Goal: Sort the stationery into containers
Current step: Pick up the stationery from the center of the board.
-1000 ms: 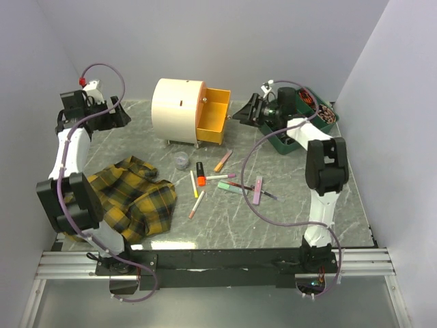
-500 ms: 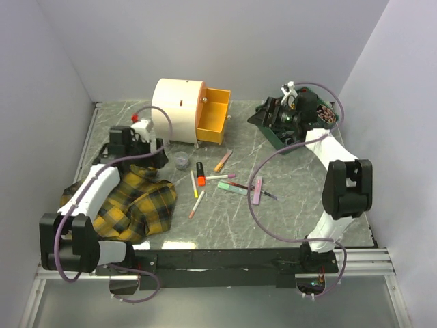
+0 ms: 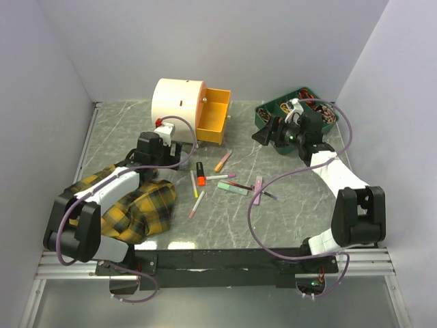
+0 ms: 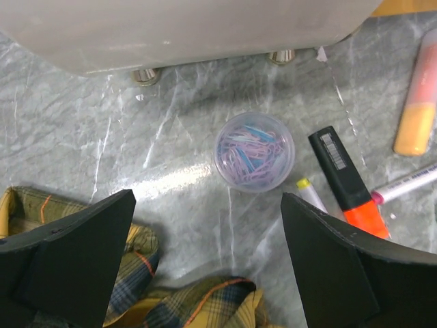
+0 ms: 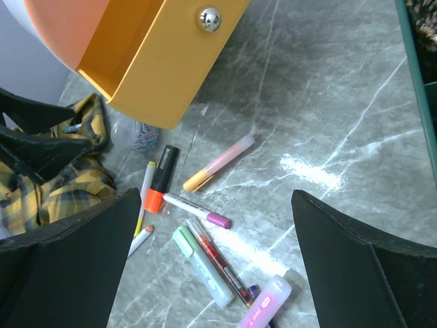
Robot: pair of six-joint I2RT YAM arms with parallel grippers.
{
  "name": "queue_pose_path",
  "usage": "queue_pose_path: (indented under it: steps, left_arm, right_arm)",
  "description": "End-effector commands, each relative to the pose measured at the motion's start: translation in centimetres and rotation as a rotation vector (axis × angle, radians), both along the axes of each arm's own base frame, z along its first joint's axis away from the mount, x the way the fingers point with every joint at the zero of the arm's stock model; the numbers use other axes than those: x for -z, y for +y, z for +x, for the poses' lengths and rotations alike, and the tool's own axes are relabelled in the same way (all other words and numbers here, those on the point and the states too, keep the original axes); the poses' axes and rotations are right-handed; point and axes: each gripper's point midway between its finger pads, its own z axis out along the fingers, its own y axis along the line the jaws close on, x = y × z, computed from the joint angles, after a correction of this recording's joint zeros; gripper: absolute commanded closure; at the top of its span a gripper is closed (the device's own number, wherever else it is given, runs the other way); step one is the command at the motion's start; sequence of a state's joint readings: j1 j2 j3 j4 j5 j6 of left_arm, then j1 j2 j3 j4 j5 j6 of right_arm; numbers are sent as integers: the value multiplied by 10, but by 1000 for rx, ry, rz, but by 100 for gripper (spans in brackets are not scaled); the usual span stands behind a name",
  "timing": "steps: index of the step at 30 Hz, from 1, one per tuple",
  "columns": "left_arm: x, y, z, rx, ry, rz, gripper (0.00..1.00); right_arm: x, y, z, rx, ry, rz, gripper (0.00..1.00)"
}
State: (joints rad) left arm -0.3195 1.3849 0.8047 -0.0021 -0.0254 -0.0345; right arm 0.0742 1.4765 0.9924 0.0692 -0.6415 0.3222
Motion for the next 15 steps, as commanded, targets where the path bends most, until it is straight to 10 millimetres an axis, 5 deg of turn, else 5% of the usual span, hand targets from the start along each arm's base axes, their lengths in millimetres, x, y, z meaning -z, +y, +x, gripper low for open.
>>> queue_pose_path:
  steps: [1,15]
  left_arm:
    - [0,3,12,-47,-75,1,6]
    - [11,-25,9,26,-71,-68,5]
  right_arm:
    - [-19,-9,-3,28,-122,-38,0]
    - [-6,-22,-16,59,-119,-42,0]
